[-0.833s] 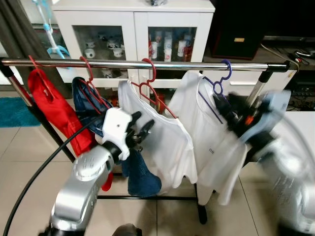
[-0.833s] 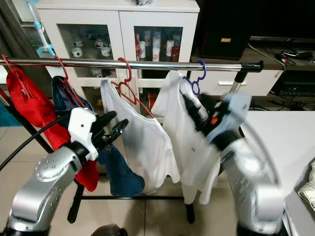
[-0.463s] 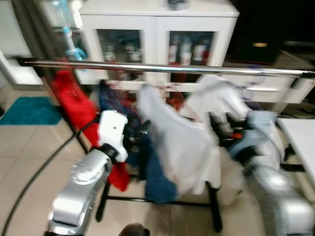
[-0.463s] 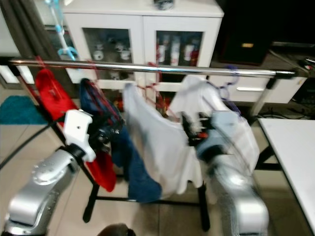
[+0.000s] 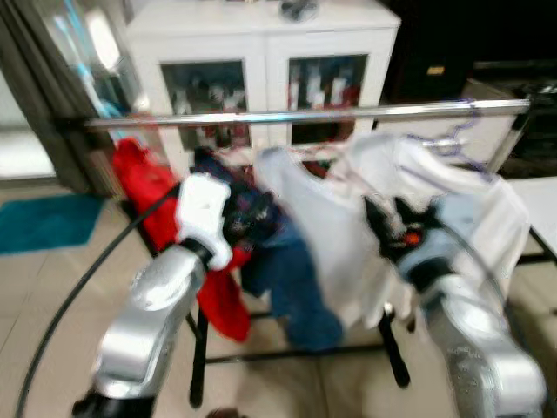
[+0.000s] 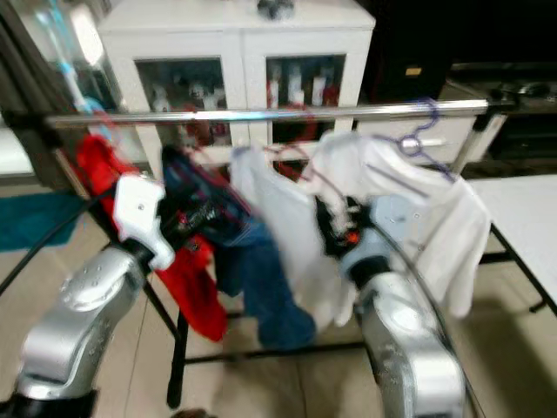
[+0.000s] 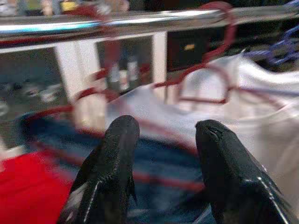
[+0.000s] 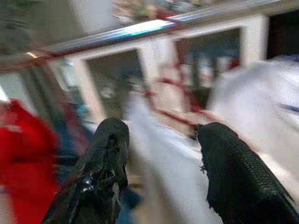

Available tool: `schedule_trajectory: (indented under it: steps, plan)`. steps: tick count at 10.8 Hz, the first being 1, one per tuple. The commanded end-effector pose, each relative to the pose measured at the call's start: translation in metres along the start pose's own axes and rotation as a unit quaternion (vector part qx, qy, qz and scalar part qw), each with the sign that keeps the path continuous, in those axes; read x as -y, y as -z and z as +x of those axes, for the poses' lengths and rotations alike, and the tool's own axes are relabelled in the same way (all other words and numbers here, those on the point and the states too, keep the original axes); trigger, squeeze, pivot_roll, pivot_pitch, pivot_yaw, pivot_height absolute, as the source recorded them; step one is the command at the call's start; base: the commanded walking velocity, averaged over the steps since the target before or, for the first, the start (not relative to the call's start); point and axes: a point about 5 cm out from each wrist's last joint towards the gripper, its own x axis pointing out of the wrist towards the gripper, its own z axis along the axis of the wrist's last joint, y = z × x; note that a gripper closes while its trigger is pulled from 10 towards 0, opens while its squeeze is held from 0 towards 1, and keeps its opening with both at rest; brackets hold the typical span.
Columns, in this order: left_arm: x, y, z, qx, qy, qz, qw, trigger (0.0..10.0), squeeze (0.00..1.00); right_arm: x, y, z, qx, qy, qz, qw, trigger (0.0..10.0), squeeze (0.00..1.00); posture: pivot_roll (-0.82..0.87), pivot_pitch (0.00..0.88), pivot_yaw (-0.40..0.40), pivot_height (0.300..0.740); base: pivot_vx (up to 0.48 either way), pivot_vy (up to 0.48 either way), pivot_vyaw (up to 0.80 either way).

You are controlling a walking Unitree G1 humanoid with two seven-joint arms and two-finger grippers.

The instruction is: Hang hanger

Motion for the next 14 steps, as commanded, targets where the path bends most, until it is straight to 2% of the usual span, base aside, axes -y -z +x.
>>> schedule_trajectory:
  steps: [1,3,4,7,9,10,11,12,14]
  plan:
    - [0.002,-0.001,0.000,0.000,-0.002,-0.005,1.000,10.0,0.00,0.002,-0.007,-0.001,0.013,0.001,-0.002,1.000,10.0,0.00,0.10,0.017,0.022,0.740,0.000,0.442,0.00]
    - [-0.002,-0.001,-0.003,0.004,-0.026,-0.013,1.000,10.0,0.00,-0.001,-0.005,0.002,0.004,-0.023,-0.015,1.000,10.0,0.00,0.12,0.026,-0.003,0.740,0.000,0.414,0.00]
    - [-0.003,-0.004,-0.003,0.011,-0.041,-0.001,0.999,10.0,0.00,-0.001,-0.003,0.003,-0.002,-0.028,-0.022,0.999,10.0,0.00,0.13,0.028,-0.004,0.740,0.000,0.000,0.80]
    - [-0.010,-0.005,-0.004,0.004,-0.054,0.020,0.998,10.0,0.00,-0.006,0.001,0.008,-0.004,-0.048,-0.026,0.998,10.0,0.00,0.14,0.029,0.006,0.740,0.000,-0.480,0.80]
    - [-0.011,-0.003,-0.004,-0.002,-0.055,0.032,0.998,10.0,0.00,-0.002,0.003,0.009,-0.002,-0.026,-0.028,0.999,10.0,0.00,0.13,0.033,-0.001,0.740,0.000,-0.480,0.80]
    - [-0.011,-0.001,-0.004,-0.008,-0.055,0.032,0.998,10.0,0.00,0.002,0.003,0.009,0.001,-0.008,-0.019,1.000,10.0,0.00,0.13,0.035,-0.003,0.740,0.000,0.000,0.00]
    - [-0.008,0.004,-0.003,-0.028,-0.056,0.012,0.998,10.0,0.00,0.007,0.004,0.011,0.001,0.006,-0.015,1.000,10.0,0.00,0.14,0.036,-0.003,0.740,0.000,0.000,0.00]
    - [-0.005,0.002,-0.001,-0.026,-0.051,0.004,0.998,10.0,0.00,0.008,0.003,0.013,0.005,0.004,-0.007,1.000,10.0,0.00,0.15,0.034,0.003,0.740,0.000,0.000,0.00]
    - [-0.006,-0.003,0.003,-0.011,-0.023,0.023,0.999,10.0,0.00,0.002,0.003,0.017,0.007,0.000,-0.009,1.000,10.0,0.00,0.13,0.036,0.006,0.740,0.000,0.000,0.00]
